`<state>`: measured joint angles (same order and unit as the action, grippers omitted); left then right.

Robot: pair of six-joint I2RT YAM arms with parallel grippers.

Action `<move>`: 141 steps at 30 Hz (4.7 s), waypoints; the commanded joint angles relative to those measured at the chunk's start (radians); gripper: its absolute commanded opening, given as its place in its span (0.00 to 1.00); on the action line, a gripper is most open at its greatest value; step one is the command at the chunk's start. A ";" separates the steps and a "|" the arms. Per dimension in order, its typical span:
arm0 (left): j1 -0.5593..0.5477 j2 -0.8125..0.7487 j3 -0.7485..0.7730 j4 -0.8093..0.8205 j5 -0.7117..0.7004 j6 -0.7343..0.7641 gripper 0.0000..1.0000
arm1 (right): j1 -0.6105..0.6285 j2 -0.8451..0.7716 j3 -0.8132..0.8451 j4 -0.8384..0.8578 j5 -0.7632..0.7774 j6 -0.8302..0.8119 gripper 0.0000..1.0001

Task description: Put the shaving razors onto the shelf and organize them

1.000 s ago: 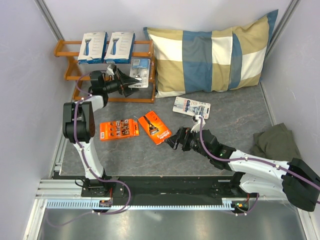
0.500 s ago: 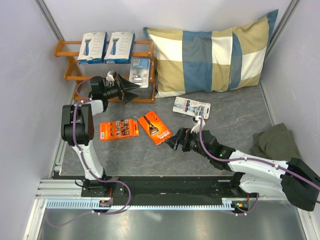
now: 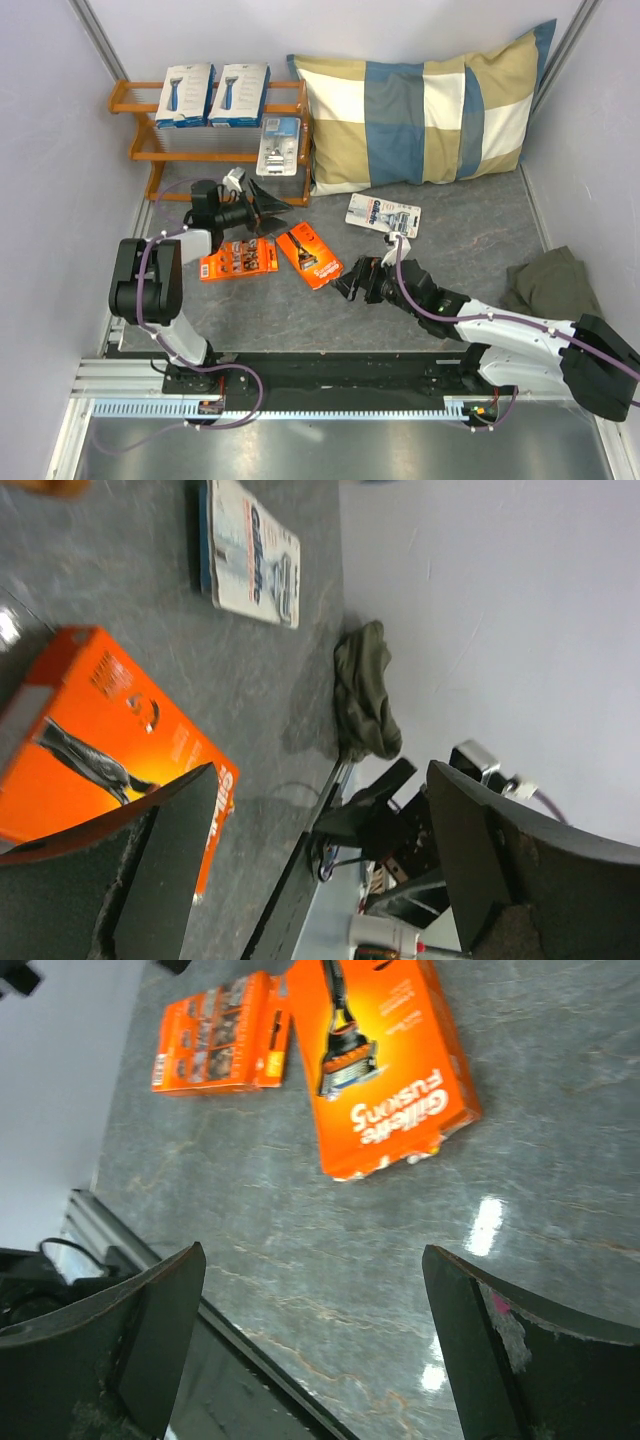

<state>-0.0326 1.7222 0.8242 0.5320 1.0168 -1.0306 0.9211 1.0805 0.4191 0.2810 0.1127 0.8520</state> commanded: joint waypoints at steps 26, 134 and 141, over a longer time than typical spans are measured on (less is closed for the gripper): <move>-0.369 -0.716 -0.453 -0.526 -0.635 0.336 0.92 | -0.085 0.372 0.454 -0.552 0.593 -0.399 0.98; -0.371 -0.705 -0.562 -0.389 -0.540 0.330 0.91 | -0.369 0.394 0.557 -0.592 -0.057 -0.582 0.70; -0.371 -0.702 -0.562 -0.400 -0.546 0.337 0.91 | -0.338 0.426 0.504 -0.499 -0.180 -0.553 0.65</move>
<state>-0.4007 1.0145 0.2356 0.1280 0.4946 -0.7345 0.5579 1.4902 0.9565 -0.2901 0.0139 0.2852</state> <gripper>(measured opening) 0.907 0.658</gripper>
